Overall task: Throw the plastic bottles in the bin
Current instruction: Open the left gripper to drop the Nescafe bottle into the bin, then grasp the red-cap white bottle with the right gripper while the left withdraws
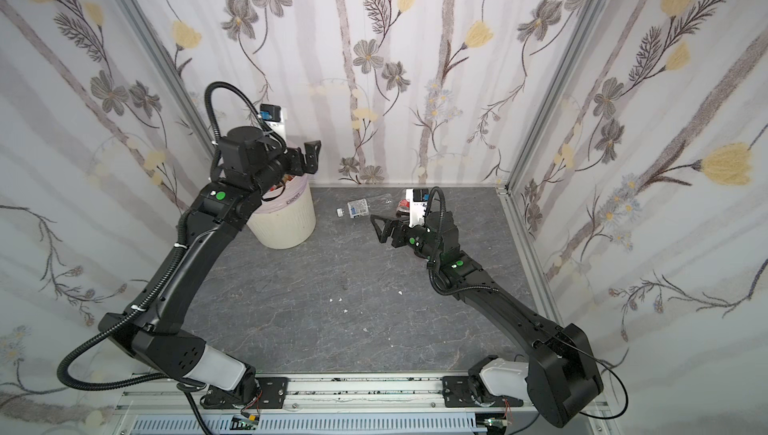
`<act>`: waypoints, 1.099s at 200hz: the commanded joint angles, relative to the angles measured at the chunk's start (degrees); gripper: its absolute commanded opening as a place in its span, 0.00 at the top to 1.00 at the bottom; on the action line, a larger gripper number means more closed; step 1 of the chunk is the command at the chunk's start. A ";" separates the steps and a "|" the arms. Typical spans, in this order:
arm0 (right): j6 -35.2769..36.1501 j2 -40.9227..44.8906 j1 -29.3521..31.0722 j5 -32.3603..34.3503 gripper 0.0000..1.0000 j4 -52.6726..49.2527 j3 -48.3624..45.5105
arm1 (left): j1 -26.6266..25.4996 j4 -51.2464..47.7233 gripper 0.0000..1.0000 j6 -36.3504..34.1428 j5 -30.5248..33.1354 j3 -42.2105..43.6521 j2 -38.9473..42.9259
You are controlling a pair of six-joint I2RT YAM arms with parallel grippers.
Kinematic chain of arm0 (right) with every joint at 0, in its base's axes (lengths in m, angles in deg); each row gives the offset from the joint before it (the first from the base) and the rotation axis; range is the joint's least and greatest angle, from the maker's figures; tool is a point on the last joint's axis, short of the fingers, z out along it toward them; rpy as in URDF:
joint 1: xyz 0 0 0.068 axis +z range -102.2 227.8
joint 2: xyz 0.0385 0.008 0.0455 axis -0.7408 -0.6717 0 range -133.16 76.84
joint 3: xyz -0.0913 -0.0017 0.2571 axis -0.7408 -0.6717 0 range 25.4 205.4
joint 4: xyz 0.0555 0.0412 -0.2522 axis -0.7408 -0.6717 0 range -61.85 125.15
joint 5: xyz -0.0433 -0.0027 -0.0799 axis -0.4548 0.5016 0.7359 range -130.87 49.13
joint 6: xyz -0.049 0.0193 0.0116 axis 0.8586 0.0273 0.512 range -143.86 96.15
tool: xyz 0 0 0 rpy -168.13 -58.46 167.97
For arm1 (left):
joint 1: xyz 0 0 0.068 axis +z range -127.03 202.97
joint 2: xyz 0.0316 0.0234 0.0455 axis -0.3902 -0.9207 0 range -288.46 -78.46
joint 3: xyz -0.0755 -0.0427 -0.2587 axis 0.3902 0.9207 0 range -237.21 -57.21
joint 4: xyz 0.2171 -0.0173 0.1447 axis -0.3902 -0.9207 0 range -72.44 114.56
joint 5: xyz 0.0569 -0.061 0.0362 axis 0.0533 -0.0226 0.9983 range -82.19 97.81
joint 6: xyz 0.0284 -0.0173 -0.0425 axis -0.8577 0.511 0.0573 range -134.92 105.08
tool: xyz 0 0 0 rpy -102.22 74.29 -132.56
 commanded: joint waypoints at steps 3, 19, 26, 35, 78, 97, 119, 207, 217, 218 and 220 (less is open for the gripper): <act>3.31 1.03 -0.11 7.82 0.00 -4.65 0.64 | -5.22 1.78 0.00 1.12 -1.37 3.97 -1.50; 4.17 1.47 -0.47 12.45 0.00 -7.34 -0.09 | -7.89 3.24 0.00 3.04 -2.60 6.94 -2.61; 4.57 1.55 -0.80 14.11 0.00 -8.59 -0.52 | -8.71 4.18 0.00 3.63 -3.20 8.29 -2.88; 4.88 1.41 -1.48 16.39 0.00 -10.45 -0.98 | -9.58 6.13 0.00 4.78 -3.55 10.72 -2.55; 2.70 -1.28 -8.17 20.08 0.00 -14.76 -5.66 | -10.38 21.21 0.00 12.82 -8.17 25.79 3.14; 2.96 -4.76 -10.33 21.14 0.00 -16.25 -6.11 | -10.65 26.81 0.00 16.58 -10.18 31.99 5.27; 5.06 -9.09 -11.07 23.76 0.00 -19.36 -4.45 | -10.90 33.39 0.00 20.73 -12.39 38.30 7.34; 11.19 -19.26 -11.01 26.28 0.01 -26.88 -0.15 | -10.92 36.21 0.00 24.20 -12.76 45.58 9.59; 11.22 -19.59 -11.00 25.34 0.01 -26.79 -0.33 | -10.93 36.40 0.00 24.55 -12.91 45.71 9.44; 11.22 -19.60 -10.99 25.32 0.01 -26.80 -0.33 | -10.92 36.41 0.00 24.57 -12.93 45.72 9.42; 11.17 -19.66 -10.92 25.19 0.01 -26.78 -0.40 | -10.92 36.47 0.00 24.64 -12.95 45.72 9.41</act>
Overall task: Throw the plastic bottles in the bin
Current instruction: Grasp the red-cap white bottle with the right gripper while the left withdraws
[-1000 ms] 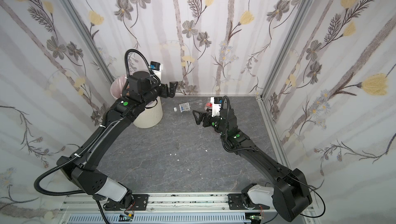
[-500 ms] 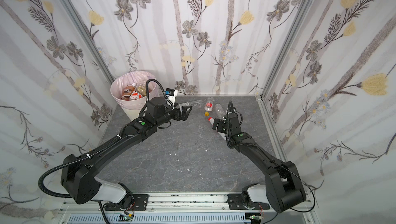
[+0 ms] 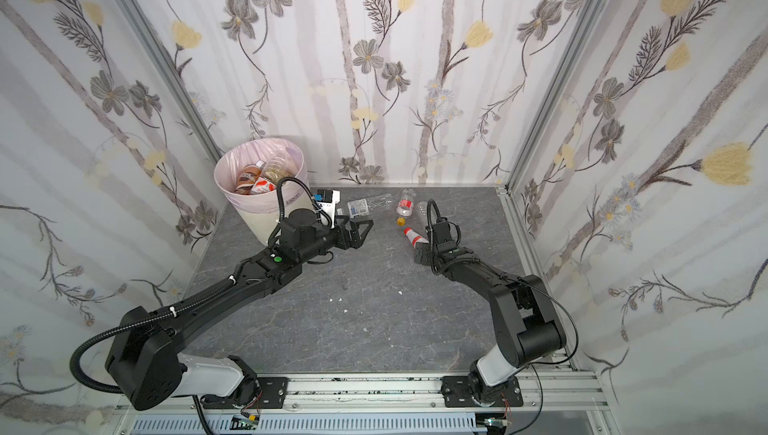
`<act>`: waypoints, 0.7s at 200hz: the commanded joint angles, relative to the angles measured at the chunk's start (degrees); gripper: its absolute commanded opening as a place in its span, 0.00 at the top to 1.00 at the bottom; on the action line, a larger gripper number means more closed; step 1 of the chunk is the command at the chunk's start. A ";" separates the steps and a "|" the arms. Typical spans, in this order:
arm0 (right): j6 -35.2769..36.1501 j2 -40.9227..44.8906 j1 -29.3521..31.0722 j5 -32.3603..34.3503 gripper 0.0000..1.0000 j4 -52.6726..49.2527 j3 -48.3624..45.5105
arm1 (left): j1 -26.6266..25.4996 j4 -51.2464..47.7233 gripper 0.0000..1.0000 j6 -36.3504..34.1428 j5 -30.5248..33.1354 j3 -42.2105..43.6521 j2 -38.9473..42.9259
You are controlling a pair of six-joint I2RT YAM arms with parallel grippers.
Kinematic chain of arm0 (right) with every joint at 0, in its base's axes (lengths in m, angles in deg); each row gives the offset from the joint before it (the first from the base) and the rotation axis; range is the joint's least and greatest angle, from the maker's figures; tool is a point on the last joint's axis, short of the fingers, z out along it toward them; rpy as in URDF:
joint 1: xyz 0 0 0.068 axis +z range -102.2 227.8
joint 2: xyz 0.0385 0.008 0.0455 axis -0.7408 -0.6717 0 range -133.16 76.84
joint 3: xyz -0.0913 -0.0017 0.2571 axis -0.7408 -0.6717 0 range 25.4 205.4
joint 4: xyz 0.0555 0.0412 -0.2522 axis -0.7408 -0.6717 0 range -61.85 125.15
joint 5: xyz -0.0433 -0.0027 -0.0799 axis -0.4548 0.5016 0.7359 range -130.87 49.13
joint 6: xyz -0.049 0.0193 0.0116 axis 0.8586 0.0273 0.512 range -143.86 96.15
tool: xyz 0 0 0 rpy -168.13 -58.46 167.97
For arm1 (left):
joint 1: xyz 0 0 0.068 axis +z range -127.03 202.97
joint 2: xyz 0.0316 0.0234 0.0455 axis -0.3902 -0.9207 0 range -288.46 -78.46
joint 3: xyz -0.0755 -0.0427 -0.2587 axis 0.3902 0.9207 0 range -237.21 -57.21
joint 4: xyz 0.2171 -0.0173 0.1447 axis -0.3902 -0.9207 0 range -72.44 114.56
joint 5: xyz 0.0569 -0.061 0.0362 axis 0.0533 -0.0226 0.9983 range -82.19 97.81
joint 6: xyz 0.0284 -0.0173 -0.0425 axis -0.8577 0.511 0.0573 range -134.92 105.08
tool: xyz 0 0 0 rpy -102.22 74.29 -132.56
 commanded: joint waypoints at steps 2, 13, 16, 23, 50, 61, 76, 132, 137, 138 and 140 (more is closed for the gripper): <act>1.68 -0.99 0.24 0.29 0.02 -1.30 0.44 | -0.05 3.30 0.00 1.83 -0.28 0.46 0.14; 1.78 -1.44 0.48 -0.12 0.05 -1.55 0.56 | -0.01 3.44 0.00 2.05 -0.39 0.58 -0.03; 1.76 -1.54 0.53 -0.15 0.06 -1.64 0.56 | -0.10 3.44 0.00 2.02 -0.39 0.65 -0.05; 1.84 -1.78 0.63 -0.10 0.08 -1.76 0.64 | -0.07 3.47 0.00 2.21 -0.30 0.66 -0.01; 1.93 -2.68 1.43 -1.07 0.10 -2.12 0.74 | 0.01 3.49 0.00 2.49 -0.30 0.74 0.01; 1.92 -3.16 1.85 -1.06 0.13 -2.20 0.66 | -0.01 3.61 0.00 2.52 -0.05 0.87 0.20; 1.84 -3.48 2.21 -1.11 0.14 -1.91 0.48 | -0.06 3.61 0.00 2.63 0.10 1.05 0.41; 2.10 -4.47 2.42 -1.04 0.24 -1.64 1.76 | -0.06 3.62 0.00 2.88 0.64 1.98 1.34; 2.17 -4.69 2.45 -1.06 0.25 -1.68 2.00 | 0.00 3.62 0.00 3.03 0.66 2.02 1.39; 2.18 -4.67 2.45 -1.07 0.25 -1.77 2.03 | 0.00 3.62 0.00 3.03 0.66 2.04 1.42; 2.19 -4.83 2.42 -1.09 0.26 -1.83 2.18 | -0.05 3.62 0.00 2.99 0.66 2.06 1.43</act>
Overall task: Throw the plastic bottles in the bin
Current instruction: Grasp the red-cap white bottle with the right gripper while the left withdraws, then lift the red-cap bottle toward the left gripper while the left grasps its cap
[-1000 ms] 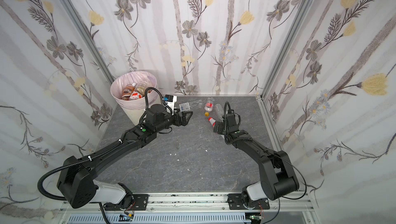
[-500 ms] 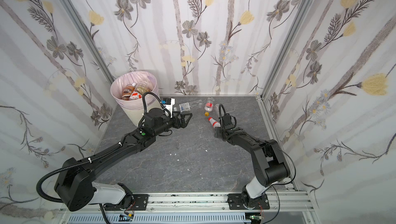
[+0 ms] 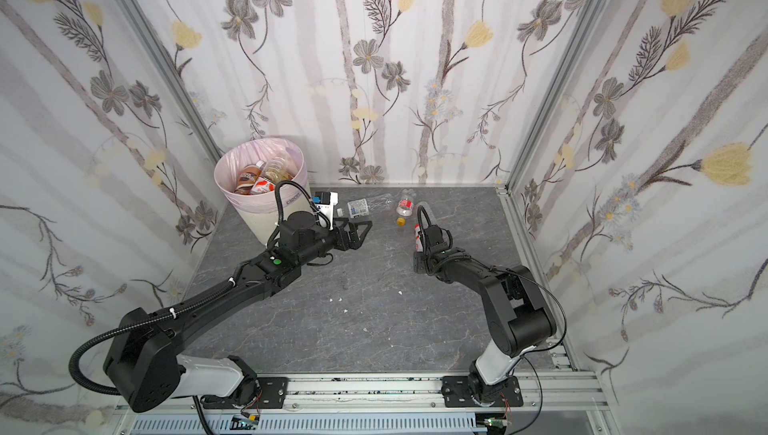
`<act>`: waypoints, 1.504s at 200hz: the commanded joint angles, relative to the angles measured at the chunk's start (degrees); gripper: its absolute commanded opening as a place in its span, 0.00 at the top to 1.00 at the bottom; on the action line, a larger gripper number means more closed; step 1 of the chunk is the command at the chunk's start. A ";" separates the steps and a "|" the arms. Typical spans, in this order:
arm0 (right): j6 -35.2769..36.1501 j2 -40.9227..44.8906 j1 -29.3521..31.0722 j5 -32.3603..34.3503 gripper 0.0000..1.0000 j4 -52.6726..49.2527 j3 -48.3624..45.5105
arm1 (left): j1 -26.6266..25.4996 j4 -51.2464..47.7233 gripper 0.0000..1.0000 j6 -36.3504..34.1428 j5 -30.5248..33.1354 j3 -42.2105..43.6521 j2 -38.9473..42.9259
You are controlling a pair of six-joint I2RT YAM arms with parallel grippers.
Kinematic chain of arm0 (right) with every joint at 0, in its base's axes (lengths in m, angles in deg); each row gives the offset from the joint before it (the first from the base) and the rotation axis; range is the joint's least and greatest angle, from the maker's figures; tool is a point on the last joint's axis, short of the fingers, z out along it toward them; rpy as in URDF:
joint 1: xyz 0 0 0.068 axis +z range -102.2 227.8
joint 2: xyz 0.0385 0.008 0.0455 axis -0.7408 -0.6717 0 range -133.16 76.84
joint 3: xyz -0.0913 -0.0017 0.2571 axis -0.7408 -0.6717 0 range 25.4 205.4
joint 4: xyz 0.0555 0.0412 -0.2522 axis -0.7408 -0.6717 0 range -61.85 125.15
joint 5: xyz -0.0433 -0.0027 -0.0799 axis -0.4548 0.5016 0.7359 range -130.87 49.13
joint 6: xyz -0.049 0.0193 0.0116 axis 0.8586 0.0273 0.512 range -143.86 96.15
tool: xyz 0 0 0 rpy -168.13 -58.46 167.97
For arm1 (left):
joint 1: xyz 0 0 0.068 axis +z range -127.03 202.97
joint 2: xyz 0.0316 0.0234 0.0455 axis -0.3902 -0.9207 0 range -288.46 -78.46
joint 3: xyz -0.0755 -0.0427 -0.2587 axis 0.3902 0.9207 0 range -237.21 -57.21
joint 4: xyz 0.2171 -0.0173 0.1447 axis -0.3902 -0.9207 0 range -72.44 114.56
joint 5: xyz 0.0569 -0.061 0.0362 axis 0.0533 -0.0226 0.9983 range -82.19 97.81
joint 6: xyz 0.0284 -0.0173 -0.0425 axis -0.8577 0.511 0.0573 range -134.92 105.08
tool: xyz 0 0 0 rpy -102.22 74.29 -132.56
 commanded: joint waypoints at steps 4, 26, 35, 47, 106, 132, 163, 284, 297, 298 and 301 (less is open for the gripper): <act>0.88 -1.05 -0.04 0.00 0.27 1.07 1.39 | 0.05 2.48 0.00 0.82 0.56 0.38 0.75; 1.06 -1.66 0.03 -0.63 0.37 1.15 2.10 | 0.04 2.48 0.00 1.09 0.82 0.55 0.91; 1.08 -1.74 0.03 -0.91 0.42 1.30 2.13 | 0.14 2.43 0.00 1.41 0.75 0.51 0.83; 1.15 -1.83 0.05 -1.16 0.47 1.41 2.22 | 0.12 2.46 0.00 2.04 0.67 0.55 0.51; 0.88 1.41 1.81 -4.21 0.60 2.56 0.67 | 1.14 2.23 0.00 6.47 -0.86 -0.49 -1.98; 0.88 5.40 3.41 -6.37 0.60 4.56 -0.97 | 1.29 2.10 0.00 8.01 -2.24 -1.32 -3.20; 1.44 11.52 5.92 -8.80 0.60 7.94 -2.34 | 2.49 1.34 0.00 11.73 -7.12 -4.25 -6.15; 4.22 26.89 12.56 -14.78 0.61 17.22 -5.38 | 5.35 -0.77 0.00 22.80 -18.18 -21.75 -18.70; 4.35 27.08 12.67 -14.52 0.61 17.05 -5.36 | 5.34 -0.61 0.03 22.65 -17.39 -21.95 -18.71; 4.33 27.08 12.67 -14.53 0.61 17.05 -5.40 | 5.33 -0.65 0.04 22.63 -17.33 -21.99 -18.71; 4.39 27.08 12.72 -14.48 0.61 16.99 -5.30 | 5.33 -0.60 0.05 22.61 -17.15 -21.95 -18.64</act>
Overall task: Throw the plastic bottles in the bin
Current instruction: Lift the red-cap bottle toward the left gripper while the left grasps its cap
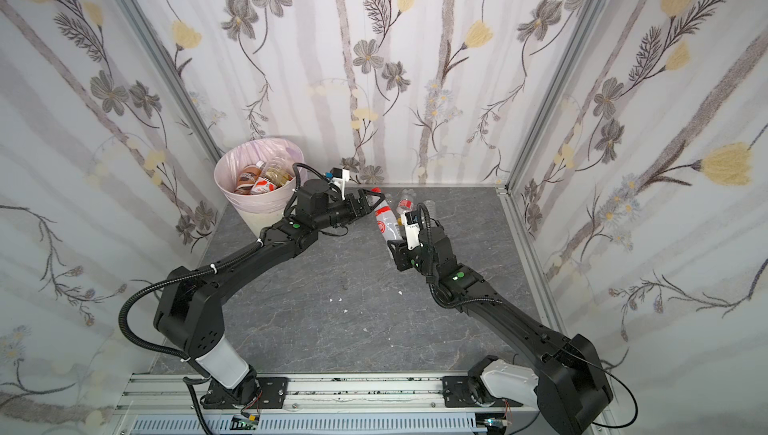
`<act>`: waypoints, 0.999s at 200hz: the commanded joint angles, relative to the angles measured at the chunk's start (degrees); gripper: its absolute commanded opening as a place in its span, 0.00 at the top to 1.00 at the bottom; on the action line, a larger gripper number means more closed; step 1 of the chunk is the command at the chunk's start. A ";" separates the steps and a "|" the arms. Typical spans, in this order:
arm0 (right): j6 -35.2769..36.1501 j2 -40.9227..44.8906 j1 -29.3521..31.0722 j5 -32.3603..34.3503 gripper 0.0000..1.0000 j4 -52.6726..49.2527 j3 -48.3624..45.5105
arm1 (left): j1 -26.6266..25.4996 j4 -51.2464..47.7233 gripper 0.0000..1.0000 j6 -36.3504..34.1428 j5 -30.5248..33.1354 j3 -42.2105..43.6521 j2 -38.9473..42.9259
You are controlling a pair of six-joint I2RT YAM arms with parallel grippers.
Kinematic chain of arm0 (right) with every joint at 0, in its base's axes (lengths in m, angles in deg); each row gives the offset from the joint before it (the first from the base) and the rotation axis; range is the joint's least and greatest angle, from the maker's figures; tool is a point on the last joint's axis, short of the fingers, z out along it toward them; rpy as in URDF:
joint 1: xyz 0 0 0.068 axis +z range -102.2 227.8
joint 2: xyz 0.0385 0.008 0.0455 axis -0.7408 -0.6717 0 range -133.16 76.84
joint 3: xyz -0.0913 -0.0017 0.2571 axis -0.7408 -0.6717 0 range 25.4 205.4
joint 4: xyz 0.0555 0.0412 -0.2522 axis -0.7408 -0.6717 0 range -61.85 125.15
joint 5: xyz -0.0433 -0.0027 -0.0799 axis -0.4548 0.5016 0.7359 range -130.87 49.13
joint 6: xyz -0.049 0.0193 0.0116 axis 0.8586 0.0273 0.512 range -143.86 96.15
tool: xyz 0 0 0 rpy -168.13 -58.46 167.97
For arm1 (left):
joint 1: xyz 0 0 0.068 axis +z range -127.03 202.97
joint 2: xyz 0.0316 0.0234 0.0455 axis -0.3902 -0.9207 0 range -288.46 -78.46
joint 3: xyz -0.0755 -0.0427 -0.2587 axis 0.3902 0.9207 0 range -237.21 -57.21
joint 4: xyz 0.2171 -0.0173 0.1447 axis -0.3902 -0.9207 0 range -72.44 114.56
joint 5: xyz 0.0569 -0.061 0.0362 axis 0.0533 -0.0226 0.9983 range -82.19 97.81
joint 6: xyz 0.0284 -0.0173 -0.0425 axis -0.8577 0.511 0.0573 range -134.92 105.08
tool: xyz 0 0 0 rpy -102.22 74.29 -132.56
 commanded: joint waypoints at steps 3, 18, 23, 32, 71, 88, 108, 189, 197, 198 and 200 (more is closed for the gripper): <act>1.49 0.33 0.37 -0.36 0.61 3.09 0.14 | 0.04 1.31 0.06 1.01 -0.08 -0.91 -0.04; 1.68 0.39 0.48 -0.32 0.61 3.14 0.16 | 0.05 1.61 0.12 0.79 0.14 -0.92 -0.05; 1.69 0.44 0.56 -0.49 0.61 3.13 0.12 | 0.13 1.65 0.14 0.89 -0.11 -0.88 -0.24; 1.69 0.43 0.65 -0.46 0.61 3.24 0.13 | -0.03 1.88 0.17 1.00 -0.47 -0.96 -0.56; 1.73 0.50 1.18 -0.86 0.61 3.69 0.21 | -0.20 2.57 0.32 0.57 0.45 -0.23 -0.50; 1.95 0.44 1.53 -1.50 0.61 4.09 0.13 | -0.19 2.94 0.40 0.48 0.23 -0.25 -0.55; 2.46 0.58 1.94 -1.78 0.60 4.46 0.02 | -0.24 3.30 0.49 0.08 0.43 -0.02 -0.65; 2.83 0.35 2.33 -1.99 0.54 5.98 -0.85 | -0.46 3.66 0.72 -0.84 1.63 1.62 1.00; 2.83 0.35 2.33 -2.03 0.53 5.99 -0.85 | -0.48 3.75 0.73 -0.84 1.73 1.67 1.19; 2.83 0.35 2.33 -2.03 0.53 5.99 -0.89 | -0.48 3.76 0.73 -0.88 1.77 1.67 1.19; 2.83 0.35 2.37 -1.98 0.53 5.99 -0.86 | -0.49 3.77 0.73 -0.85 1.82 1.67 1.28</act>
